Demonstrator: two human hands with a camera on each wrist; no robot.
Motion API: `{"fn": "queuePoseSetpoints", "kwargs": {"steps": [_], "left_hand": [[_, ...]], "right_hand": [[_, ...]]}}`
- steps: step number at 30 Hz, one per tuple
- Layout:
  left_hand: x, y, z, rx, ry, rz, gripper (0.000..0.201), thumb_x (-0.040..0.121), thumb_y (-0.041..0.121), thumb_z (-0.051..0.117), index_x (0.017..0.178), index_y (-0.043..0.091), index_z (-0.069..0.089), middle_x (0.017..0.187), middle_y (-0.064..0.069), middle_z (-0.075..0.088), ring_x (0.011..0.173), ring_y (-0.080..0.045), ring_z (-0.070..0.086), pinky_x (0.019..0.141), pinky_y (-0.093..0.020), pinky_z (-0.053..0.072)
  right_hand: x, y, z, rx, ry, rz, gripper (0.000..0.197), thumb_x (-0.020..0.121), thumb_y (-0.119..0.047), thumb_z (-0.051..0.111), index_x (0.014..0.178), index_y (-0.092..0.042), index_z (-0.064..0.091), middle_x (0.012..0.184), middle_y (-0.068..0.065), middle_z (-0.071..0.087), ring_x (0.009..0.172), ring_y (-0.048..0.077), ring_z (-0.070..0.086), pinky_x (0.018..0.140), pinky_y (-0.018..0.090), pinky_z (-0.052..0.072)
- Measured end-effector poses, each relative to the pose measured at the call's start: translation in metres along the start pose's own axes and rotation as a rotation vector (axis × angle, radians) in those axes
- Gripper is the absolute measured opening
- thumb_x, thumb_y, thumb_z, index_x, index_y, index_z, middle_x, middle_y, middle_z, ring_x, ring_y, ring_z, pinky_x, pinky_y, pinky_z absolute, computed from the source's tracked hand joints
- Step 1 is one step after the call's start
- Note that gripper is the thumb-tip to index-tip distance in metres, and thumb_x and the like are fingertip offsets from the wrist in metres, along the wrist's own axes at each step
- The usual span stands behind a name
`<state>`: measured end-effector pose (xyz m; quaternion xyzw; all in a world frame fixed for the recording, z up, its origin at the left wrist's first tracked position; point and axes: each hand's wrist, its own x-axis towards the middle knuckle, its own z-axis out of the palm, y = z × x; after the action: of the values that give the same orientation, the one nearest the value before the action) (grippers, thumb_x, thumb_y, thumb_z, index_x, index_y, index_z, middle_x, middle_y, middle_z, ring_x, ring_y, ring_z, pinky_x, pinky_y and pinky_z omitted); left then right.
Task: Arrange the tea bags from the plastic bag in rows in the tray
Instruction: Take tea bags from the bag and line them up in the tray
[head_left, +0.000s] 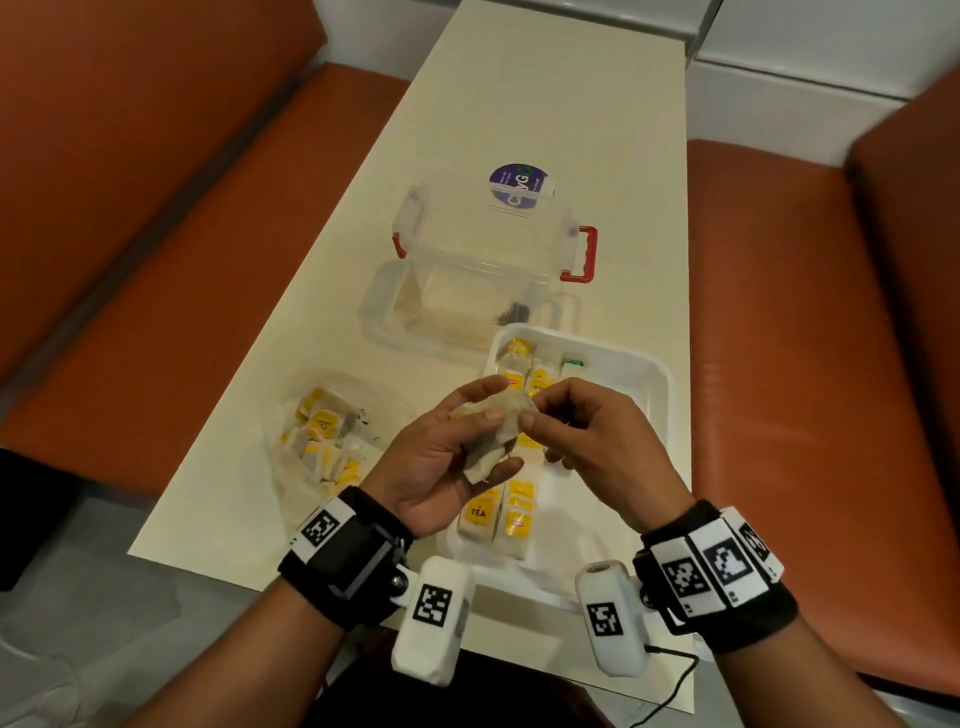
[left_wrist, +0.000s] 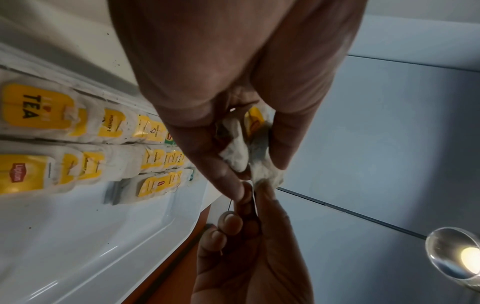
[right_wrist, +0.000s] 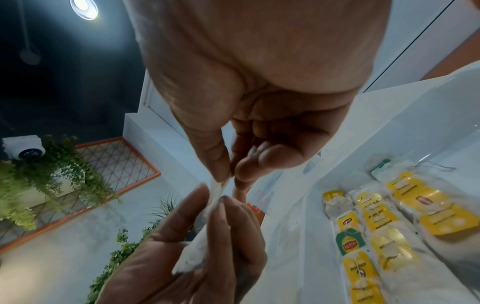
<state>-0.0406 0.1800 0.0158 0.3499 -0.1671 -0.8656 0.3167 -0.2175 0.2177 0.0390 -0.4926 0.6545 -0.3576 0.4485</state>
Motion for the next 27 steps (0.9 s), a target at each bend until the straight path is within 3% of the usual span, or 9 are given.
{"fn": "queuePoseSetpoints", "kwargs": {"steps": [4,9,12,14,17,21,24,27], "left_hand": [[0.005,-0.004,0.006,0.117,0.031,-0.035,0.029,0.079,0.02,0.069,0.107,0.014,0.067,0.079,-0.007,0.062,0.065,-0.013,0.06,0.052,-0.024,0.054],[0.013,-0.008,0.013,0.226,0.082,-0.068,0.021,0.074,0.027,0.075,0.091,0.019,0.067,0.075,0.0,0.06,0.057,-0.008,0.052,0.039,-0.015,0.034],[0.018,-0.008,0.017,0.233,0.094,-0.168,0.022,0.074,0.034,0.074,0.09,0.021,0.067,0.073,0.005,0.057,0.054,-0.004,0.047,0.039,-0.013,0.029],[0.021,-0.007,0.018,0.209,0.058,-0.234,0.022,0.075,0.035,0.073,0.089,0.02,0.064,0.073,0.006,0.055,0.052,-0.003,0.046,0.038,-0.013,0.03],[0.024,-0.008,0.021,0.2,0.041,-0.297,0.023,0.078,0.033,0.071,0.095,0.017,0.066,0.071,0.005,0.055,0.05,-0.002,0.046,0.036,-0.012,0.032],[0.026,-0.009,0.021,0.315,0.091,-0.304,0.033,0.091,0.038,0.064,0.108,0.011,0.073,0.074,0.003,0.062,0.052,-0.003,0.046,0.038,-0.011,0.033],[0.025,-0.009,0.016,0.37,0.187,-0.262,0.037,0.092,0.039,0.065,0.115,0.011,0.069,0.076,0.002,0.067,0.053,-0.003,0.049,0.04,-0.012,0.034],[0.02,-0.005,0.007,0.388,0.228,-0.235,0.041,0.082,0.039,0.073,0.113,0.012,0.073,0.078,0.001,0.065,0.055,-0.004,0.05,0.041,-0.013,0.036]], "right_hand": [[0.001,0.001,-0.015,0.083,0.021,0.025,0.006,0.089,-0.017,0.074,0.087,-0.013,0.07,0.074,0.003,0.069,0.059,0.012,0.061,0.056,0.024,0.046],[0.001,0.001,-0.03,0.172,0.011,0.043,0.007,0.092,-0.008,0.068,0.094,-0.015,0.067,0.066,-0.004,0.066,0.059,0.014,0.061,0.059,0.029,0.046],[-0.003,-0.003,-0.039,0.196,-0.132,0.001,0.031,0.091,-0.004,0.062,0.117,-0.022,0.064,0.075,-0.002,0.068,0.068,0.018,0.064,0.065,0.031,0.049],[-0.004,-0.005,-0.045,0.142,-0.209,-0.038,0.044,0.083,-0.007,0.056,0.122,-0.025,0.065,0.088,0.0,0.071,0.072,0.017,0.064,0.066,0.027,0.05],[0.001,-0.002,-0.049,0.019,-0.15,-0.056,0.032,0.088,-0.003,0.061,0.111,-0.023,0.072,0.091,0.001,0.072,0.07,0.012,0.063,0.065,0.027,0.049],[0.006,0.007,-0.053,-0.103,-0.061,-0.074,0.004,0.088,-0.022,0.075,0.091,-0.025,0.075,0.079,-0.006,0.071,0.063,0.009,0.059,0.062,0.026,0.046],[0.009,0.015,-0.057,-0.161,-0.019,-0.03,0.002,0.087,-0.029,0.076,0.087,-0.027,0.075,0.08,-0.013,0.072,0.062,0.005,0.055,0.061,0.027,0.046],[0.009,0.02,-0.058,-0.138,-0.046,0.039,0.006,0.09,-0.026,0.074,0.088,-0.021,0.074,0.072,-0.012,0.07,0.066,0.005,0.058,0.062,0.025,0.047]]}}
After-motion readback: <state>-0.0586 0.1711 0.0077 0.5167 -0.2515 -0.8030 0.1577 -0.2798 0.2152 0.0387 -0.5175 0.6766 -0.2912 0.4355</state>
